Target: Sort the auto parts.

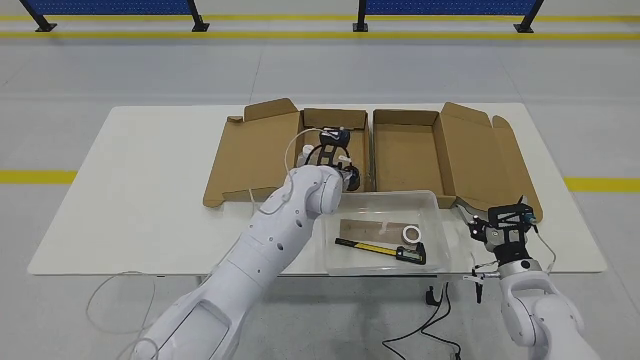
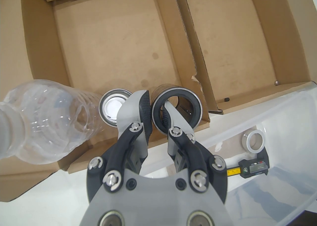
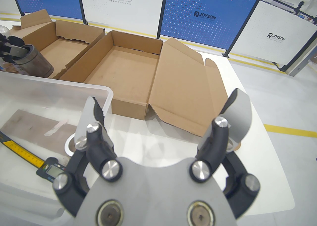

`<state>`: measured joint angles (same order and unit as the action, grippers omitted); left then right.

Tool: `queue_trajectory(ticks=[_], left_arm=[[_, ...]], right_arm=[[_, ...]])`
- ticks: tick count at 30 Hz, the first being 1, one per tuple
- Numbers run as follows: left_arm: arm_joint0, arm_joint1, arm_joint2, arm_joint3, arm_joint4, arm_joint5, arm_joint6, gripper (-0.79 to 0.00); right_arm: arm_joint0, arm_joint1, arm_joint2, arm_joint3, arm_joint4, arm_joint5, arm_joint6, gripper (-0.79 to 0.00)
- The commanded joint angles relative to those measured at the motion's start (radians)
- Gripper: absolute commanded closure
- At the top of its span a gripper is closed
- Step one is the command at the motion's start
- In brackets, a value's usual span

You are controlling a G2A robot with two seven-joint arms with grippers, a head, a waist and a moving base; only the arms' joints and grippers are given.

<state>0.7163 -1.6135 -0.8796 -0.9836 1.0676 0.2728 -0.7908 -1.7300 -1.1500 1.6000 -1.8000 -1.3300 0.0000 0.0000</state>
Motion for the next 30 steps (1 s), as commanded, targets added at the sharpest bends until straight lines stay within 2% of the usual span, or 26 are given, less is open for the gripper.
queue_trajectory(ticks=[1, 5, 8, 11, 14, 19, 22, 23, 25, 26, 27, 30], left_arm=[[-0.006, -0.004, 0.002, 0.015, -0.007, -0.001, -0.012, -0.058], [-0.017, -0.010, 0.009, 0.044, -0.002, -0.001, -0.008, -0.083], [-0.027, -0.016, 0.013, 0.066, -0.002, -0.004, -0.003, -0.139], [-0.036, -0.021, 0.017, 0.086, -0.001, -0.003, 0.001, -0.083], [-0.039, -0.025, 0.017, 0.091, -0.007, -0.012, 0.009, -0.123], [-0.034, -0.028, 0.013, 0.072, -0.014, -0.029, 0.009, -0.154], [-0.021, -0.024, 0.004, 0.035, -0.009, -0.040, 0.011, -0.206], [-0.014, -0.022, -0.001, 0.018, -0.009, -0.042, 0.010, -0.246], [0.002, -0.018, -0.013, -0.030, -0.002, -0.040, 0.019, -0.391], [0.015, -0.015, -0.020, -0.059, -0.006, -0.047, 0.021, -0.683], [0.029, -0.012, -0.028, -0.090, -0.009, -0.053, 0.019, -0.785], [0.075, 0.001, -0.043, -0.185, 0.024, -0.079, 0.018, -0.785]], right_arm=[[0.000, 0.000, 0.000, 0.000, 0.000, 0.000, 0.000, -0.785], [0.000, 0.000, 0.000, 0.000, 0.000, 0.000, 0.000, -0.785], [0.000, 0.000, 0.000, 0.000, 0.000, 0.000, 0.000, -0.785], [0.000, 0.000, 0.000, 0.000, 0.000, 0.000, 0.000, -0.785], [0.000, 0.000, 0.000, 0.000, 0.000, 0.000, 0.000, -0.785], [0.000, 0.000, 0.000, 0.000, 0.000, 0.000, 0.000, -0.785], [0.000, 0.000, 0.000, 0.000, 0.000, 0.000, 0.000, -0.785], [0.000, 0.000, 0.000, 0.000, 0.000, 0.000, 0.000, -0.785], [0.000, 0.000, 0.000, 0.000, 0.000, 0.000, 0.000, -0.785], [0.000, 0.000, 0.000, 0.000, 0.000, 0.000, 0.000, -0.785], [0.000, 0.000, 0.000, 0.000, 0.000, 0.000, 0.000, -0.785], [0.000, 0.000, 0.000, 0.000, 0.000, 0.000, 0.000, -0.785]])
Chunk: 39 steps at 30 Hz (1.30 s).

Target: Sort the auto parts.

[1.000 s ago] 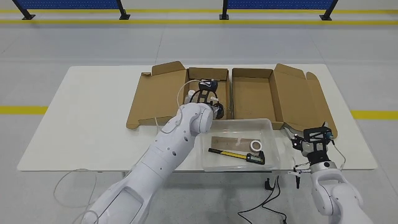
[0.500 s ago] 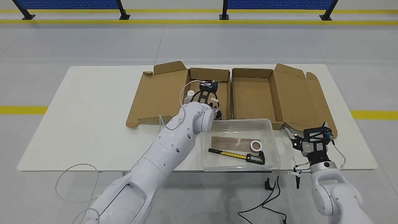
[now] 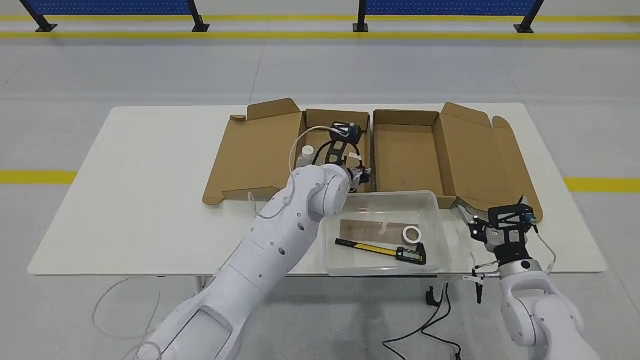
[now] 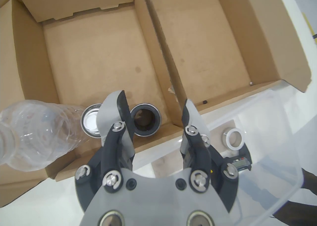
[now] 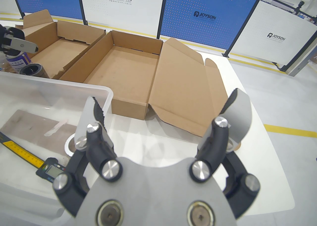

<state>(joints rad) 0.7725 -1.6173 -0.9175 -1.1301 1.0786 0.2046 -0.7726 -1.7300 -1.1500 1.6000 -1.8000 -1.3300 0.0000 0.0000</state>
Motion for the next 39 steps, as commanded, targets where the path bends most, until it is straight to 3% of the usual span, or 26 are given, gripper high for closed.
queue_trajectory(ticks=[1, 4, 13, 21, 25, 28, 30, 39], left_arm=[[0.038, 0.010, -0.016, -0.073, 0.013, -0.019, -0.002, -0.785], [0.094, 0.024, -0.045, -0.182, 0.017, -0.058, -0.010, -0.785], [0.298, 0.066, -0.165, -0.475, 0.012, -0.181, 0.121, -0.785], [0.456, 0.106, -0.309, -0.672, 0.067, -0.269, 0.190, -0.785], [0.532, 0.126, -0.382, -0.726, 0.151, -0.325, 0.281, -0.785], [0.578, 0.134, -0.447, -0.733, 0.132, -0.314, 0.317, -0.785], [0.607, 0.144, -0.480, -0.743, 0.230, -0.325, 0.369, -0.785], [0.780, 0.170, -0.537, -0.784, 0.460, -0.331, 0.546, -0.785]], right_arm=[[0.000, 0.000, 0.000, 0.000, 0.000, 0.000, 0.000, -0.785], [0.000, 0.000, 0.000, 0.000, 0.000, 0.000, 0.000, -0.785], [0.000, 0.000, 0.000, 0.000, 0.000, 0.000, 0.000, -0.785], [0.000, 0.000, 0.000, 0.000, 0.000, 0.000, 0.000, -0.785], [0.000, 0.000, 0.000, 0.000, 0.000, 0.000, 0.000, -0.785], [0.000, 0.000, 0.000, 0.000, 0.000, 0.000, 0.000, -0.785], [0.000, 0.000, 0.000, 0.000, 0.000, 0.000, 0.000, -0.785], [0.000, 0.000, 0.000, 0.000, 0.000, 0.000, 0.000, -0.785]])
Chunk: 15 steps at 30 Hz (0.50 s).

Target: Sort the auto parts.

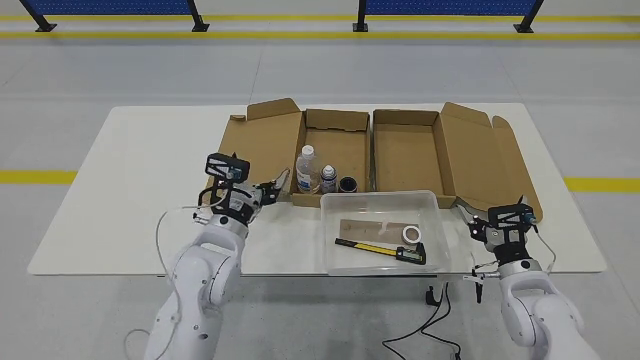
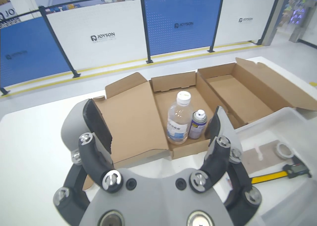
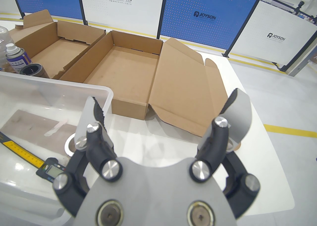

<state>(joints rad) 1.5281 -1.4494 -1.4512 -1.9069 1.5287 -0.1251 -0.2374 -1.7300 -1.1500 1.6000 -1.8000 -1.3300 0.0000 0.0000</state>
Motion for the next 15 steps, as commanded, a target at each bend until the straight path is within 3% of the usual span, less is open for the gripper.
queue_trajectory(ticks=[1, 8, 15], left_arm=[[0.045, 0.004, -0.006, -0.013, 0.021, -0.003, 0.021, -0.785], [0.168, 0.012, -0.023, -0.046, 0.055, 0.024, 0.073, -0.785], [0.235, 0.017, -0.032, -0.064, 0.074, 0.078, 0.106, -0.785]], right_arm=[[0.000, 0.000, 0.000, 0.000, 0.000, 0.000, 0.000, -0.785], [0.000, 0.000, 0.000, 0.000, 0.000, 0.000, 0.000, -0.785], [0.000, 0.000, 0.000, 0.000, 0.000, 0.000, 0.000, -0.785]])
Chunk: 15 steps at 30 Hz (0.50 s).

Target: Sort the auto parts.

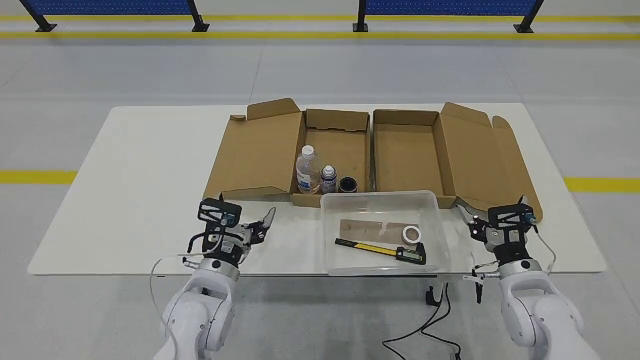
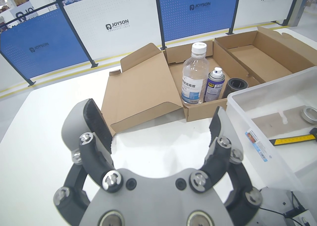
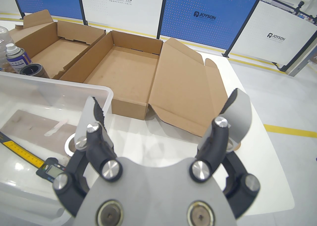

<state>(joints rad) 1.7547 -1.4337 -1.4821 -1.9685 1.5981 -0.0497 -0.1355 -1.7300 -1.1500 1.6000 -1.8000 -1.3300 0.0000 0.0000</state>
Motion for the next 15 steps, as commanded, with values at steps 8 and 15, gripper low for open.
queue_trajectory(ticks=[8, 15], left_arm=[[0.017, 0.002, -0.001, -0.003, 0.013, 0.005, 0.004, -0.785], [0.017, 0.002, -0.001, -0.003, 0.013, 0.005, 0.004, -0.785]], right_arm=[[0.000, 0.000, 0.000, 0.000, 0.000, 0.000, 0.000, -0.785], [0.020, -0.003, -0.026, -0.015, -0.023, -0.004, 0.014, -0.785]])
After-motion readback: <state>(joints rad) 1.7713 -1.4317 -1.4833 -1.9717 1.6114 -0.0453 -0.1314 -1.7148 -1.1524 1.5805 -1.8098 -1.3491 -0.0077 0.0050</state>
